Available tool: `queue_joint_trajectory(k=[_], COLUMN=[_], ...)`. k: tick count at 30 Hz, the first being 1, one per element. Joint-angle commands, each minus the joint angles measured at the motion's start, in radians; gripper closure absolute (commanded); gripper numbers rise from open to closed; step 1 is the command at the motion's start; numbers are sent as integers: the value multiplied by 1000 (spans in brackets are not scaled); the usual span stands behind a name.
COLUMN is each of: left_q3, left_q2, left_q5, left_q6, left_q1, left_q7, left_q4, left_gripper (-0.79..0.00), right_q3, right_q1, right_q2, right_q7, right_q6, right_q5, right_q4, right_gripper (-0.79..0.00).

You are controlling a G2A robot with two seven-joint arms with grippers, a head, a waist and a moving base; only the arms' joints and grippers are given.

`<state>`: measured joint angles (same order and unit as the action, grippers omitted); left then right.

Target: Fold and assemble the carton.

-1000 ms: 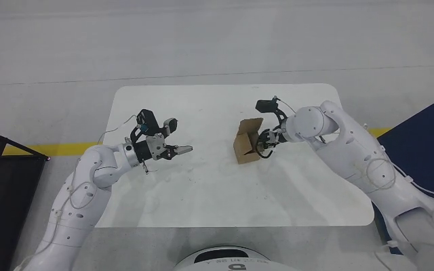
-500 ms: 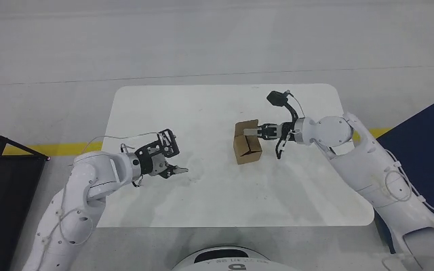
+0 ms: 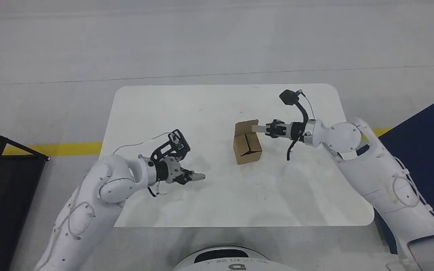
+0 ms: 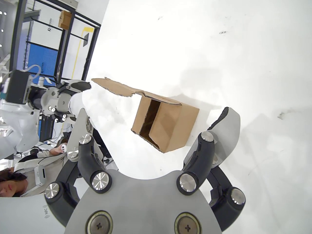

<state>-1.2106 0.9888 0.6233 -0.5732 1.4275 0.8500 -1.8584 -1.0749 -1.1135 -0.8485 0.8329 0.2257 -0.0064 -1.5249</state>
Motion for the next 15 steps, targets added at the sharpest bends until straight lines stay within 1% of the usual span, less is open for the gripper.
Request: queue_joint_trajectory(k=[1, 2, 8, 9, 12, 13, 15], left_q3=[45, 45, 50, 57, 82, 97, 129], left_q2=[6, 6, 7, 6, 14, 18, 29], left_q5=[-102, -102, -108, -102, -246, -280, -359], left_q6=[12, 12, 20, 79, 231, 260, 327], left_q1=[-103, -103, -99, -95, -104, -119, -146], left_q7=[89, 89, 92, 130, 184, 194, 181], left_q4=[59, 59, 59, 59, 71, 72, 99], left_gripper=[-785, -785, -785, -785, -785, -785, -785], right_q3=[-48, -53, -53, -53, -45, -41, -33], right_q1=[-48, -53, -53, -53, -58, -59, -61], right_q2=[11, 12, 12, 12, 10, 8, 6], right_q7=[28, 43, 43, 43, 19, 6, -10], right_q6=[92, 109, 109, 109, 90, 82, 71], right_q5=[56, 70, 70, 70, 39, 23, -4], right_q4=[2, 1, 1, 1, -11, -18, -31], right_gripper=[-785, -785, -785, -785, -785, -785, -785])
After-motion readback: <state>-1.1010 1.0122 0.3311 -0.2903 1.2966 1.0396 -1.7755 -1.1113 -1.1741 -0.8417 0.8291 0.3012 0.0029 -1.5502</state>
